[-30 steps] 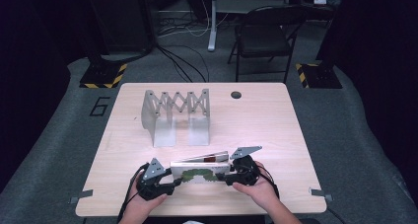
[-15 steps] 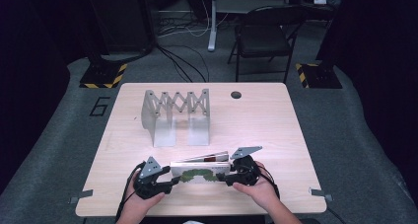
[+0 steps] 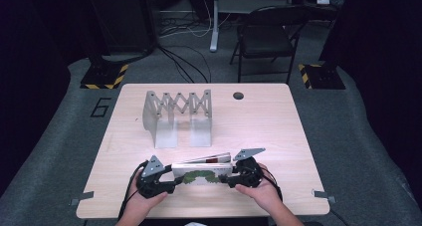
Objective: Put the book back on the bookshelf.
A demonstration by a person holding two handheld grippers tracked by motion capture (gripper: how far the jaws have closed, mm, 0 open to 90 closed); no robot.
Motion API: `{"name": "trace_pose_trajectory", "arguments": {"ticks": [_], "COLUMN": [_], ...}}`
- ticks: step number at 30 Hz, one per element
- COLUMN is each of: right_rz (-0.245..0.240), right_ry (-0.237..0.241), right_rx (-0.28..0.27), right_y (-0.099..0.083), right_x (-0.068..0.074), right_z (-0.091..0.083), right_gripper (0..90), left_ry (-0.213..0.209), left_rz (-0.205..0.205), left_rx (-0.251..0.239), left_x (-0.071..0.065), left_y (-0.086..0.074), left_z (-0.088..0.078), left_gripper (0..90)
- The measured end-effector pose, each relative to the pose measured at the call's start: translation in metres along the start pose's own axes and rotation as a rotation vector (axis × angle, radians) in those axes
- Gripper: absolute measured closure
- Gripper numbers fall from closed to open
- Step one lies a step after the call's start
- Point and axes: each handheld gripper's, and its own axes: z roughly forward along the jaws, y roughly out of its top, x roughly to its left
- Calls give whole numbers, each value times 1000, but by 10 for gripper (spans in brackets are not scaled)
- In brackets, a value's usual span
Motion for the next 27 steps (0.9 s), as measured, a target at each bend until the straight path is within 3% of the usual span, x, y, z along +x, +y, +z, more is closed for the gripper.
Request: {"name": "trace_pose_trajectory", "arguments": {"ticks": [18,19,20,27], "right_rz": [42,44,46,48], "right_ry": [-18,-20,-21,-34], "right_rx": [-4,-7,-7,-9], "right_y": [-5,-5,-5,-6], "right_x": [-2,-2,-2,-4], "right_z": [2,3,3,3], "right_gripper": [498,498,498,500], "left_ry": [-107,-109,-109,-132], "left_rz": [21,5,27,34], "left_rx": [7,-6,-5,-12], "left_x": [0,-1,0,1], "left_y": [10,10,11,13], "left_z": [21,23,23,28], "left_gripper": [354,354,355,361]}}
